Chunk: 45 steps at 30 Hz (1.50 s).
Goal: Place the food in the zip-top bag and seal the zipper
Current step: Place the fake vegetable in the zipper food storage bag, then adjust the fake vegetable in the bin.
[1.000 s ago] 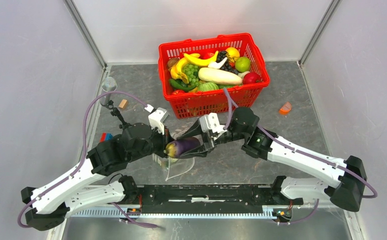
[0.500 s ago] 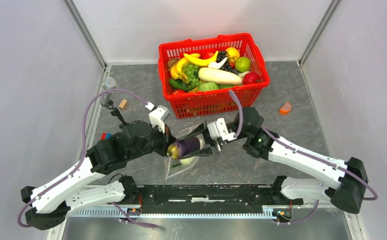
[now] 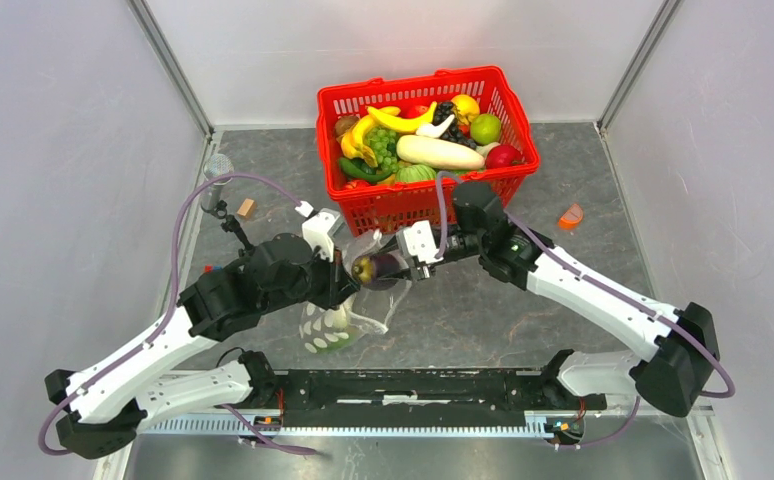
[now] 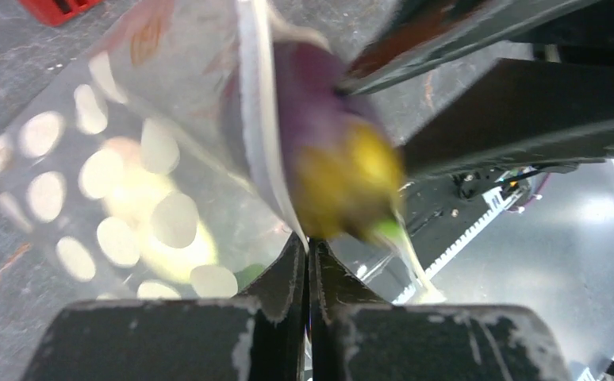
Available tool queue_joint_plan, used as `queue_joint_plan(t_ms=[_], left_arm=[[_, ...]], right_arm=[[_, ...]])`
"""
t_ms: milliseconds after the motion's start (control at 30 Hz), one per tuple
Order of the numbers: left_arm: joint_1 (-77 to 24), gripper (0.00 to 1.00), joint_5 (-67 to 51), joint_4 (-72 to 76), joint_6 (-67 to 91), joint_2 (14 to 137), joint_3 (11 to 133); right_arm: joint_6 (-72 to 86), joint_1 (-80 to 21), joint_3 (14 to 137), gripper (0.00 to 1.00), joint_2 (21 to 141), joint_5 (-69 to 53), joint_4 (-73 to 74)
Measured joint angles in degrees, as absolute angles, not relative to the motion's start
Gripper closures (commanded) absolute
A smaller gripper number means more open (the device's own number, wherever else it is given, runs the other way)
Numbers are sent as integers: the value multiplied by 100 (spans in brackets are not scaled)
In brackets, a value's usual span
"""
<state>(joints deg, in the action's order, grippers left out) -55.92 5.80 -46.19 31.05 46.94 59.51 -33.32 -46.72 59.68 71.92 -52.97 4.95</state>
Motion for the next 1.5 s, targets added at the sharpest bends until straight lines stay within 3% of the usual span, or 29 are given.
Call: queue_joint_plan(t_ms=[200, 333, 433, 567, 767, 867, 967, 1100, 1500], left_arm=[[-5548, 98, 261, -4488, 3096, 4781, 6003], [-5502, 98, 292, -4486, 3096, 4659, 6005], [-5498, 98, 438, -4488, 3096, 4532, 6003], [-5498, 98, 913, -4475, 3096, 4440, 5970], [-5489, 98, 1337, -4274, 3068, 4403, 5542], [-5487, 98, 1251, -4101, 3052, 4580, 5437], [-5483, 98, 1138, -3870, 3050, 4646, 5273], [-5483, 98, 1052, -3721, 3046, 4646, 5124], [-5481, 98, 987, -3625, 2788, 4703, 5124]], right_arm=[[-4185, -4665, 6062, 73, 7603, -5078, 1168], [-4250, -4665, 5909, 58, 7625, -5041, 1133], [-4110, -4668, 5861, 40, 7572, -5030, 1072], [-3538, -4685, 5546, 28, 7144, -4727, 558], [-1761, -4685, 4241, 23, 5603, -2668, -1122], [-1175, -4659, 4307, 23, 5424, -1535, -1271], [-725, -4425, 5269, 22, 5986, -301, -768], [-663, -3865, 6764, 21, 7037, 322, -189], [-2265, -2342, 10919, 14, 10879, -1522, 2576]])
